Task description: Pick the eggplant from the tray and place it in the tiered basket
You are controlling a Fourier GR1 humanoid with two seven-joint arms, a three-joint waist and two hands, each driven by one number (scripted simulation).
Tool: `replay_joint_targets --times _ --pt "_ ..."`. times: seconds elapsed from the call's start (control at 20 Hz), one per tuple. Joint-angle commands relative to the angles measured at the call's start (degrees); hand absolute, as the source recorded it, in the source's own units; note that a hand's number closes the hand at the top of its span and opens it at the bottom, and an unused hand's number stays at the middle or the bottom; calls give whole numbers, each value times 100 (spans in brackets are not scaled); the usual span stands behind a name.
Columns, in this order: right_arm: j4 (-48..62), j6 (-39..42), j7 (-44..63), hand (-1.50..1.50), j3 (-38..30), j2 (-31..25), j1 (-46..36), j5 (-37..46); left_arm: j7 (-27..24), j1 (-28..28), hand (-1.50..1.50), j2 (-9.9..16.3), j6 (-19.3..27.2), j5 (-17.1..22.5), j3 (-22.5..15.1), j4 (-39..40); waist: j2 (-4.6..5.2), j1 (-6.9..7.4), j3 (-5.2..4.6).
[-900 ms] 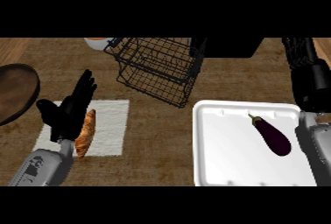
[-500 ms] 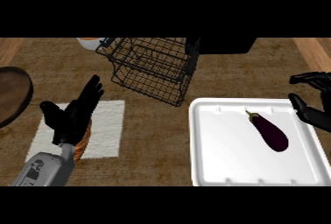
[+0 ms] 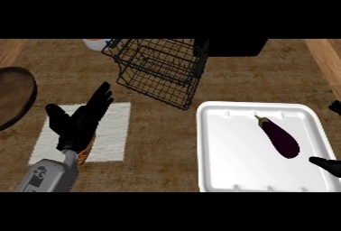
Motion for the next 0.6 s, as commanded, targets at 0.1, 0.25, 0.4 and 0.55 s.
replay_joint_targets --times 0.1,0.25,0.4,0.55 --pt "-957 -866 367 -150 249 -566 728 1269 45 97 0 -66 -11 -21 4 -3 -37 -83 -25" --pt "-1520 -1455 1239 -150 144 -820 954 1769 65 -71 0 -58 77 -115 59 58 -43 -140 -34" --pt "-2215 -1864 2188 -150 168 -1108 1172 2429 -71 185 0 -47 -68 -34 67 90 -51 -136 -51" --pt "-3293 -1785 3260 -150 442 -1098 1731 2838 190 67 0 -96 114 -125 10 -154 -66 -159 -39"
